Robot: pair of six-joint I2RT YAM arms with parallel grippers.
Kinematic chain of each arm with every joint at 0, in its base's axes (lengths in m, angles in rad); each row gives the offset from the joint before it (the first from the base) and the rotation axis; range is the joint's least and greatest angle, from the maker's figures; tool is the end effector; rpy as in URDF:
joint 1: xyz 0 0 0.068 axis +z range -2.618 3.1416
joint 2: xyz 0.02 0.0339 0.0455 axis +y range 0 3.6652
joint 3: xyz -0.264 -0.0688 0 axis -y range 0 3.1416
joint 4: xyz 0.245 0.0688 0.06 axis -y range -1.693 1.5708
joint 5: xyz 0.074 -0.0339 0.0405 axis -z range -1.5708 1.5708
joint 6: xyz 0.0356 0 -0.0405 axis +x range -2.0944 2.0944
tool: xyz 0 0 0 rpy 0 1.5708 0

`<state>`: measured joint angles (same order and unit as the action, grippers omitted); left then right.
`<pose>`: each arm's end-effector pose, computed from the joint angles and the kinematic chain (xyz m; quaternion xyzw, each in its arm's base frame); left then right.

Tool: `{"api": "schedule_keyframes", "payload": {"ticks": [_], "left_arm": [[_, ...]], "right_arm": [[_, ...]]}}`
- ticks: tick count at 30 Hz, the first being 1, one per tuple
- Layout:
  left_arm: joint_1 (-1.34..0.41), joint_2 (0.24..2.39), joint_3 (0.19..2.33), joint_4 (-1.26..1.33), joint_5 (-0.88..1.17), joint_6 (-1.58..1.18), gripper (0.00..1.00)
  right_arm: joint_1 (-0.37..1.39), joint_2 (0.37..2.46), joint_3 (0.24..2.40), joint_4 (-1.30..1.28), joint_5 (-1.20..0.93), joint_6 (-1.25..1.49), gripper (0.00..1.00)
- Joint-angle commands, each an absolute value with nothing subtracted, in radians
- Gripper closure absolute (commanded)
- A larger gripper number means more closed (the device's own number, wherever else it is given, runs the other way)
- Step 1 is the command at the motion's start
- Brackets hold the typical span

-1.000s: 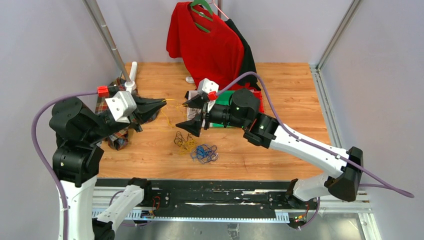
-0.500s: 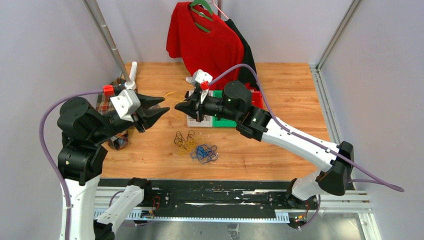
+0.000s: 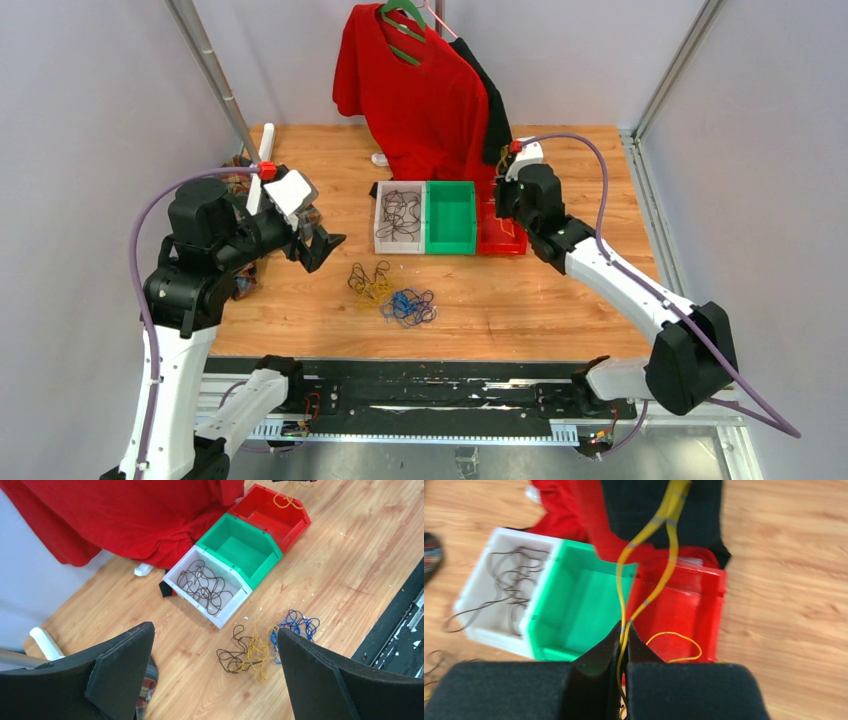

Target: Untangle the cables

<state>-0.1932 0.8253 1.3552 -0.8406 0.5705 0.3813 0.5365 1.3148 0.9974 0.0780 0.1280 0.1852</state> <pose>0.1150 -0.0421 0.4513 0.3787 0.6966 -0.1733 0.5842 0.2695 0.1550 0.3235 -0.0983 0.7797 0.1706 0.5944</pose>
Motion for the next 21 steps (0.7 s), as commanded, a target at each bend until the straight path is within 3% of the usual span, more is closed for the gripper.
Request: {"api": "schedule_keyframes", "payload": {"ticks": [1,13,21], "left_arm": [[-0.199,0.825,1.355,-0.866,0.550,0.408,0.02],[-0.199,0.851,1.379,-0.892,0.451,0.357,0.02],[-0.199,0.914,1.421,-0.917,0.373,0.351,0.02]], "right_arm": [[0.490,1.347,0.968,0.135,0.262,0.193,0.99],[0.486,1.618,1.051,0.161,0.320,0.116,0.99],[0.486,1.637,1.043,0.098,0.271,0.147,0.99]]}}
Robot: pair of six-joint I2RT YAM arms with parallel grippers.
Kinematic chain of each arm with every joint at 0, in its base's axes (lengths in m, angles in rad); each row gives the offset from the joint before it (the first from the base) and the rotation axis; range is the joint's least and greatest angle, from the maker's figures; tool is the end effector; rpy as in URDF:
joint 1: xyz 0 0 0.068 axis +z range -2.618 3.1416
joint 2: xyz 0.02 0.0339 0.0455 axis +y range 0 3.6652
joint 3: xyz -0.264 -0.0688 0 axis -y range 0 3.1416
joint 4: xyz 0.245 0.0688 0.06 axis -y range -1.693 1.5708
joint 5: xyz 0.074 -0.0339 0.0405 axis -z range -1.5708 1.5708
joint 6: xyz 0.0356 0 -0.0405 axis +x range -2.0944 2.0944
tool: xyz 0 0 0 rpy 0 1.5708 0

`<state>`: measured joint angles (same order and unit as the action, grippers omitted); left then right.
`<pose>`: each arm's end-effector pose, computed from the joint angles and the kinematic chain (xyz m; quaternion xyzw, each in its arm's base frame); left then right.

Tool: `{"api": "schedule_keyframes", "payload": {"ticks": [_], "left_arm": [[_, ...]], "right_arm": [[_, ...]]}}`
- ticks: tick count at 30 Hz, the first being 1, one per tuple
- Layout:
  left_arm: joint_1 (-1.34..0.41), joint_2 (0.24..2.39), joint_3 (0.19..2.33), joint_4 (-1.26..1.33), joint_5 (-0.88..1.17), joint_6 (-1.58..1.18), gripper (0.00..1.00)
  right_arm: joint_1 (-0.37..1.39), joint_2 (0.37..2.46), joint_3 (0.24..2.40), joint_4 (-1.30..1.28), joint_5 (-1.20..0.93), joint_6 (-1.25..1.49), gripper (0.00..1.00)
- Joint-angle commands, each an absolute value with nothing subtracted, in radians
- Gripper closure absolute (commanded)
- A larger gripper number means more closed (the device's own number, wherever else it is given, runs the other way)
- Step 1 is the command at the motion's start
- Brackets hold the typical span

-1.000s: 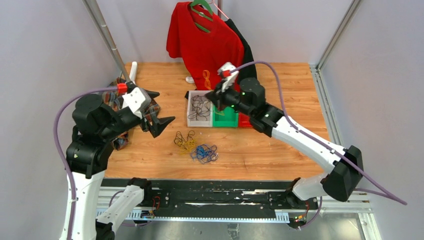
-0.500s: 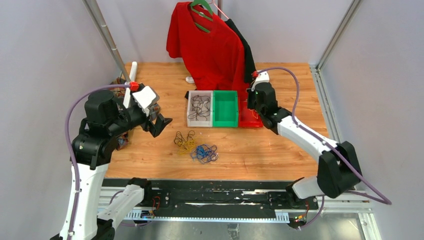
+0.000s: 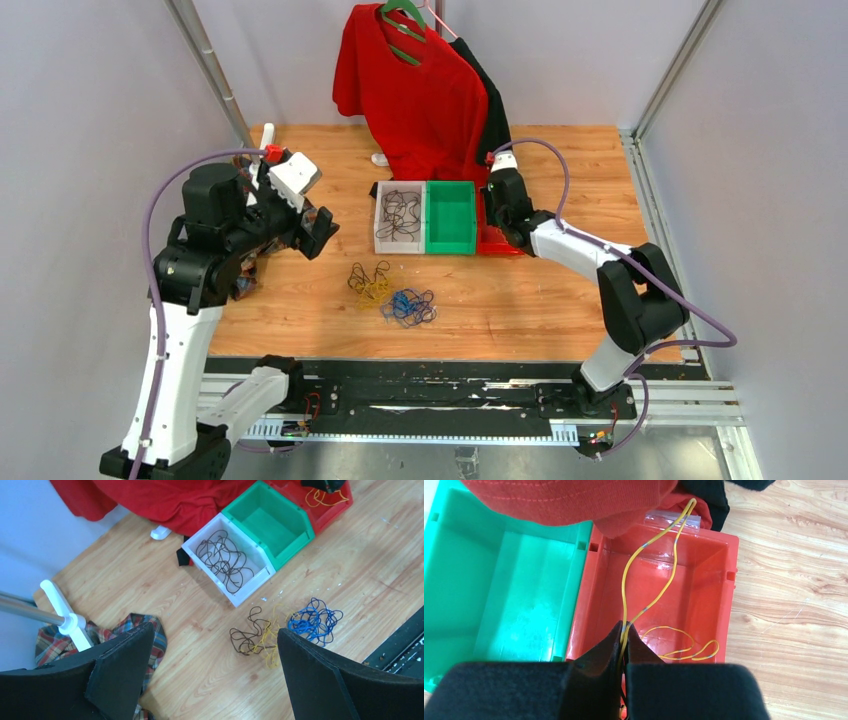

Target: Untangle the cables

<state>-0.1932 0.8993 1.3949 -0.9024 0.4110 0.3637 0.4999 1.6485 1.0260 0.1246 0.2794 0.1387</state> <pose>0.1353 -0.0410 0.4473 0.3326 0.7555 -0.1240 0.5507 0.3291 0.1685 0.2309 -0.0829 0.8501 0.0452 0.5181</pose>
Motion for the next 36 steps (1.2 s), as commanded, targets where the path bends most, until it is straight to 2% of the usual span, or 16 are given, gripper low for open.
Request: {"api": "schedule_keyframes", "payload": {"ticks": [1,3,7,13,19,28,36], "left_arm": [[-0.199,0.913,1.421,-0.916,0.377,0.353,0.02],[-0.199,0.913,1.420,-0.917,0.375,0.360,0.02],[-0.199,0.915,1.411,-0.919,0.371,0.358,0.02],[-0.199,0.919,1.395,-0.931,0.373,0.357,0.02],[-0.199,0.919,1.385,-0.932,0.383,0.366,0.02],[-0.199,0.954,1.412,-0.973,0.414,0.370,0.02],[-0.199,0.965,1.401,-0.986,0.411,0.383,0.02]], "right_arm": [[0.486,1.634,1.041,0.093,0.272,0.146,0.99],[0.486,1.634,1.045,0.075,0.289,0.150,0.95],[0.486,1.648,1.070,0.049,0.306,0.134,0.81],[0.488,1.660,1.084,0.034,0.320,0.135,0.75],[0.492,1.677,1.112,-0.003,0.332,0.119,0.65],[0.492,1.607,1.098,-0.036,0.353,0.132,0.34],[0.492,1.514,1.092,0.005,0.302,0.118,0.32]]}}
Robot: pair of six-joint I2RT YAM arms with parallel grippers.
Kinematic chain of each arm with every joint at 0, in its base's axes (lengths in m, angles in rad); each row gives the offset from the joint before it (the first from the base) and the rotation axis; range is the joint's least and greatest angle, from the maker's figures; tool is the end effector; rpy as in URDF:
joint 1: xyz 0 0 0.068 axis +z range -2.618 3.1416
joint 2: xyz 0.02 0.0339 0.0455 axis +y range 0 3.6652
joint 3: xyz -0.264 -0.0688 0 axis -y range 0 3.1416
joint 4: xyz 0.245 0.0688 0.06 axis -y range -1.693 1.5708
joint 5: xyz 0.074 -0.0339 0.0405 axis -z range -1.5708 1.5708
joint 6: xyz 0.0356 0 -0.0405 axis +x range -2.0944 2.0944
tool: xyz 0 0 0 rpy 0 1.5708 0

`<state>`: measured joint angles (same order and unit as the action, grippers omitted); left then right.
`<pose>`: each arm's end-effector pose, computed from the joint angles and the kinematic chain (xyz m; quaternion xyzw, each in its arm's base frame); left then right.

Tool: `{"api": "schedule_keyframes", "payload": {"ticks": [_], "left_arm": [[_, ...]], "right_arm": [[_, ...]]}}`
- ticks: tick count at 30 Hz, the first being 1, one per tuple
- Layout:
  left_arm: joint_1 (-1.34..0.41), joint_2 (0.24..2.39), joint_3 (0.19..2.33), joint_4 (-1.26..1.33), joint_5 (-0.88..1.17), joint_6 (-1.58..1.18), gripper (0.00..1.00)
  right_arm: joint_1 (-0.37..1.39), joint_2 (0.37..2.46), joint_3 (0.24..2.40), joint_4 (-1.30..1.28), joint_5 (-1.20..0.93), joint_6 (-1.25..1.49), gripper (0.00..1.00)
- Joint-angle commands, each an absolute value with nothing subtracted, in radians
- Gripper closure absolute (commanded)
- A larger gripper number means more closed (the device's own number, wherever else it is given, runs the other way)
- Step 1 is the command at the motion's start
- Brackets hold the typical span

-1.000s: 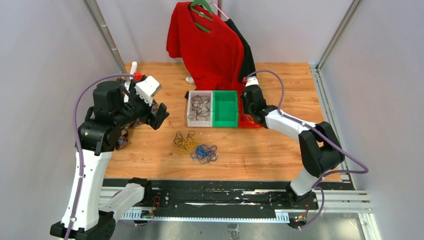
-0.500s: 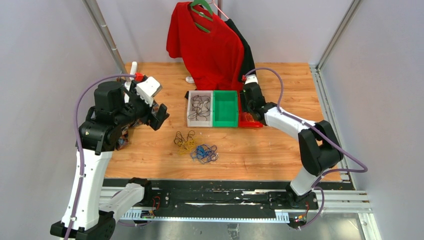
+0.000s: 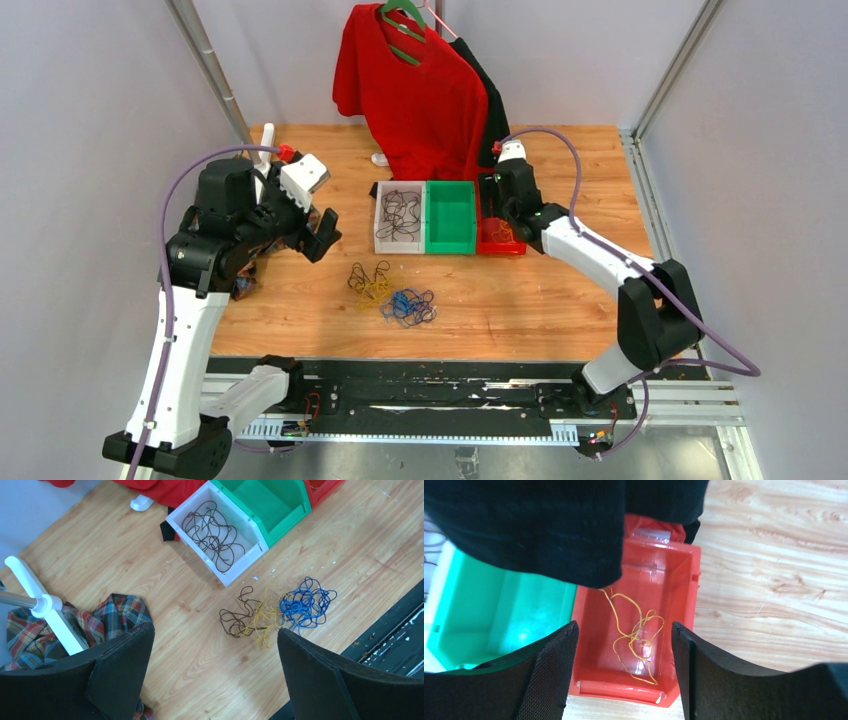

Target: Untangle the cables

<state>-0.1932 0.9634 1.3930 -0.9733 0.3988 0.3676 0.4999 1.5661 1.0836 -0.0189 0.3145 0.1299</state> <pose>0.1529 -0.0440 0.4316 0.3298 0.7935 -0.1299 0.4947 0.3197 0.1620 0.2651 -0.0779 0.8500 0.0278 0.5203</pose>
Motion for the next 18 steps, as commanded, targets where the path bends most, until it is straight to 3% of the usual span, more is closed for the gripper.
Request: {"api": "schedule_keyframes", "payload": {"ticks": [1,13,18], "left_arm": [[-0.199,0.967,1.401,-0.990,0.413,0.387,0.02],[-0.199,0.969,1.365,-1.017,0.439,0.413,0.02],[-0.199,0.962,1.352,-1.026,0.471,0.421,0.02]], "right_arm": [[0.492,1.513,1.101,0.005,0.302,0.109,0.33],[0.450,1.610,1.195,0.032,0.274,0.068,0.34],[0.410,1.659,1.220,-0.016,0.184,0.097,0.57]]}}
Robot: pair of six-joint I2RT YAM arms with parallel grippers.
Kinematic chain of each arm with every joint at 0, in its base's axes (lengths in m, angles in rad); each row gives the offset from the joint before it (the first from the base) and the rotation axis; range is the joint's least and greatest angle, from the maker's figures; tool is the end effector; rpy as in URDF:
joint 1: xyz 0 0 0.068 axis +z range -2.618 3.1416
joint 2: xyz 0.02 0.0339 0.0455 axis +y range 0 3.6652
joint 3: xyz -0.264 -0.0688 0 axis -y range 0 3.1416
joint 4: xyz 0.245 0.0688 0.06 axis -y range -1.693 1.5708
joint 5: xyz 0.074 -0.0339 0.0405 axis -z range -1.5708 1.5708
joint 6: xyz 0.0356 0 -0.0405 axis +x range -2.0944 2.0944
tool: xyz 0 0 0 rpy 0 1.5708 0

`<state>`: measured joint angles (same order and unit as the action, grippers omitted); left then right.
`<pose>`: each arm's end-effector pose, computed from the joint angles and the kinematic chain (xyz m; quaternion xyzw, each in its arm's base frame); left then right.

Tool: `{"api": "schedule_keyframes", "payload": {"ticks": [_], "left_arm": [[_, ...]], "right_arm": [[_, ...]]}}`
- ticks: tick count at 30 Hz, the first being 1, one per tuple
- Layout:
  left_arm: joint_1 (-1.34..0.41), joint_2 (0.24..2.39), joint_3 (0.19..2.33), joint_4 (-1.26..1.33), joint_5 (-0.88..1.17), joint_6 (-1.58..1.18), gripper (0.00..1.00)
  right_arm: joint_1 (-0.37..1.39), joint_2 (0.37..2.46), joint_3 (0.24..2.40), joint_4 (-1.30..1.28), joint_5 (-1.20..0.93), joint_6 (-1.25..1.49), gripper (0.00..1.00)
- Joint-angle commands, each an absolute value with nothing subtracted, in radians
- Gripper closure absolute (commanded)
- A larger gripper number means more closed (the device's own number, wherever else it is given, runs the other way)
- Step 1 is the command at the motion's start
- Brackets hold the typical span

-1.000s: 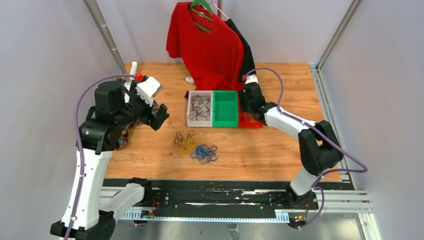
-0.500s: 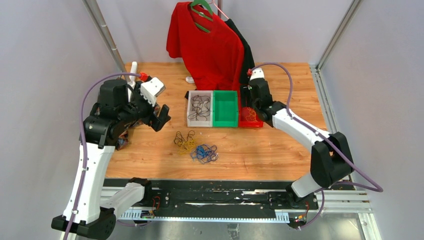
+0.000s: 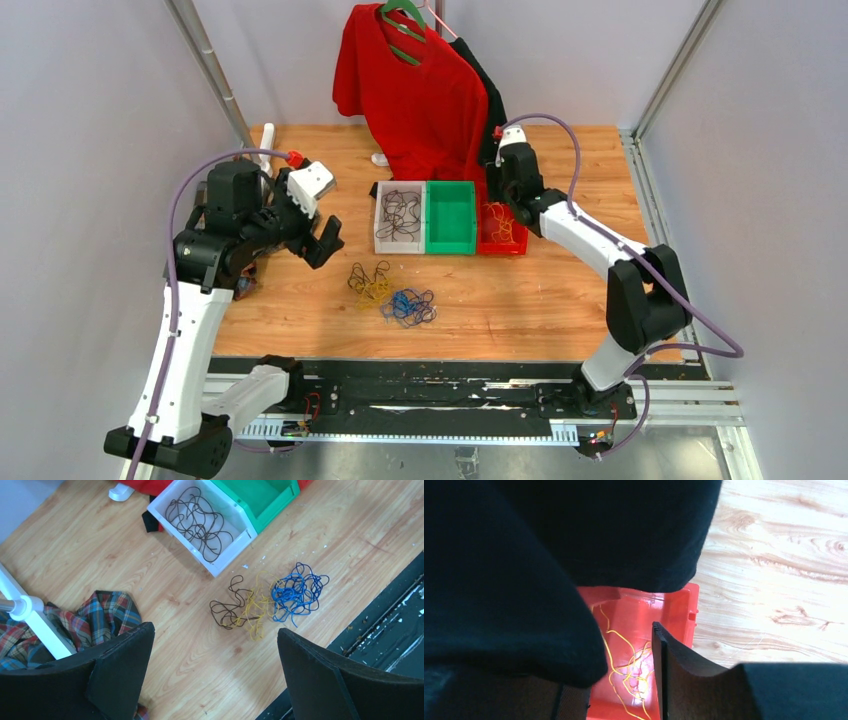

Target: Untangle the cables

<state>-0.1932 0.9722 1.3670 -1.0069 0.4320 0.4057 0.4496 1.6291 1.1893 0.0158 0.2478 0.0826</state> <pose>0.1555 -0.0456 0.4201 0.3501 0.7990 -0.1413 0.4681 0.3474 0.1579 0.2824 -0.0862 0.8319 0.0414 0.5467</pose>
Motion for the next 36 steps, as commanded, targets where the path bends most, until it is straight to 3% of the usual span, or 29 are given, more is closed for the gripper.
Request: {"api": "schedule_keyframes", "payload": {"ticks": [1,7,15,23,30,33,36], "left_arm": [[-0.199,0.958,1.352,-1.031,0.476,0.433,0.02],[-0.199,0.966,1.356,-1.050,0.487,0.458,0.02],[-0.199,0.993,1.288,-1.048,0.520,0.495,0.02],[-0.199,1.151,1.125,-0.916,0.491,0.526,0.01],[-0.199,1.307,1.041,-0.797,0.445,0.644,0.03],[-0.199,1.371,1.022,-0.779,0.438,0.709,0.08],[-0.199,1.433,1.010,-0.750,0.428,0.722,0.17]], "right_arm": [[0.406,1.656,1.207,-0.011,0.180,0.102,0.58],[0.392,1.683,1.182,-0.006,0.158,0.105,0.64],[0.391,1.659,1.110,-0.025,0.129,0.163,0.86],[0.416,1.594,1.041,-0.068,0.220,0.227,0.86],[0.566,1.366,0.878,0.017,0.345,0.233,0.63],[0.655,1.317,0.850,0.039,0.374,0.228,0.63],[0.739,1.297,0.834,0.069,0.392,0.227,0.70]]}}
